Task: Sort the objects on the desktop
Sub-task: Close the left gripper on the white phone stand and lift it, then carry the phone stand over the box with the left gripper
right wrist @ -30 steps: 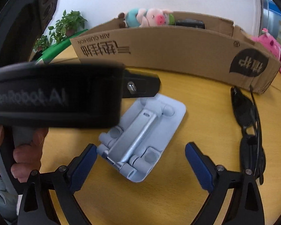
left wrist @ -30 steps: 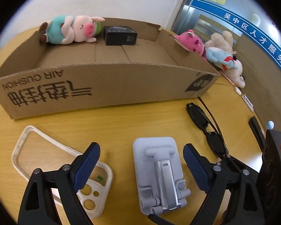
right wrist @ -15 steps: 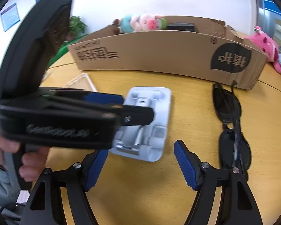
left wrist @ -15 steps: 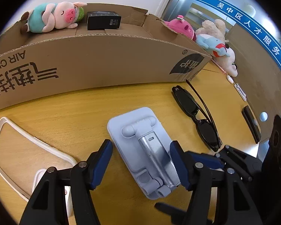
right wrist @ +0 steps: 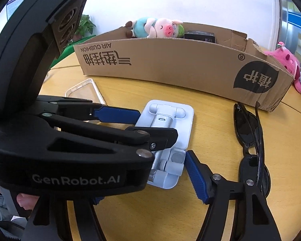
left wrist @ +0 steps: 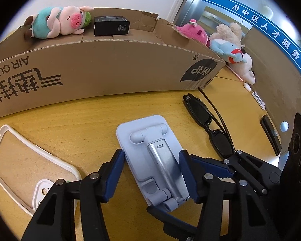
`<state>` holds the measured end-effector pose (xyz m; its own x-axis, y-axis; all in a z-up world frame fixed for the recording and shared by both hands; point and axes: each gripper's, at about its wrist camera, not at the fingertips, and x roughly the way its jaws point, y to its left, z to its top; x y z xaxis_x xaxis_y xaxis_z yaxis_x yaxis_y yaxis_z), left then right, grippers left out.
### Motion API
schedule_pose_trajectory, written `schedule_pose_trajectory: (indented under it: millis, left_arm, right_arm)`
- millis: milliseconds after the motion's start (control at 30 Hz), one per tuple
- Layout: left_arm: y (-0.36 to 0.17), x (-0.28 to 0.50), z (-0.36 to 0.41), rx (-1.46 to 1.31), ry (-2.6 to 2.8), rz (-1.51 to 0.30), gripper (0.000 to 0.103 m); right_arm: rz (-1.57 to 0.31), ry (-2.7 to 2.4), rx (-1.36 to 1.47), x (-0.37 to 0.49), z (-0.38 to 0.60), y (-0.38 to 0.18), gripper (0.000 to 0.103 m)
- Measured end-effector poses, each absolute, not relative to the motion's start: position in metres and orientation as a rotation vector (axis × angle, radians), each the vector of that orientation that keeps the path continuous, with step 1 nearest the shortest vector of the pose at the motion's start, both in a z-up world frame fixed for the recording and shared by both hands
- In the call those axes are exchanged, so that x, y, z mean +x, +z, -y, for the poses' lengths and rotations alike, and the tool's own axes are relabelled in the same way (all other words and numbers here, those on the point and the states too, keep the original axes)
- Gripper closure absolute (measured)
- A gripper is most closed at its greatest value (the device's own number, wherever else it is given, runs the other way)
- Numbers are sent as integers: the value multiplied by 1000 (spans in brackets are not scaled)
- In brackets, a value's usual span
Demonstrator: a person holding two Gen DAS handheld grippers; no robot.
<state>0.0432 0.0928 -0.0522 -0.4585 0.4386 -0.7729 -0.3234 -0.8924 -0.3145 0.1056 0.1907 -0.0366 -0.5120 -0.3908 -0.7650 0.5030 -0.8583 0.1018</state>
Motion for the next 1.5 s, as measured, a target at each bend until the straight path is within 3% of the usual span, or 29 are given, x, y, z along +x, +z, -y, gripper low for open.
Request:
schedule_pose_trajectory:
  millis: [400,833,1233,1500]
  left_arm:
    - [14,46,-85,-1095,2458,167,49]
    - [89,27,-24,-940,2654,126,49]
    - [153,-66,-53,-829,2684,-96,48]
    - [133,-165,-117,-865,2575,-122,48]
  right_arm:
    - [-230,-2422,994,104,-183,20,36]
    - [-269,-2389,766,76,-126,95,36]
    - [-182,-2409,648,-18,-126,150,36]
    - [-132,-2465,790,-120,-184,145,36]
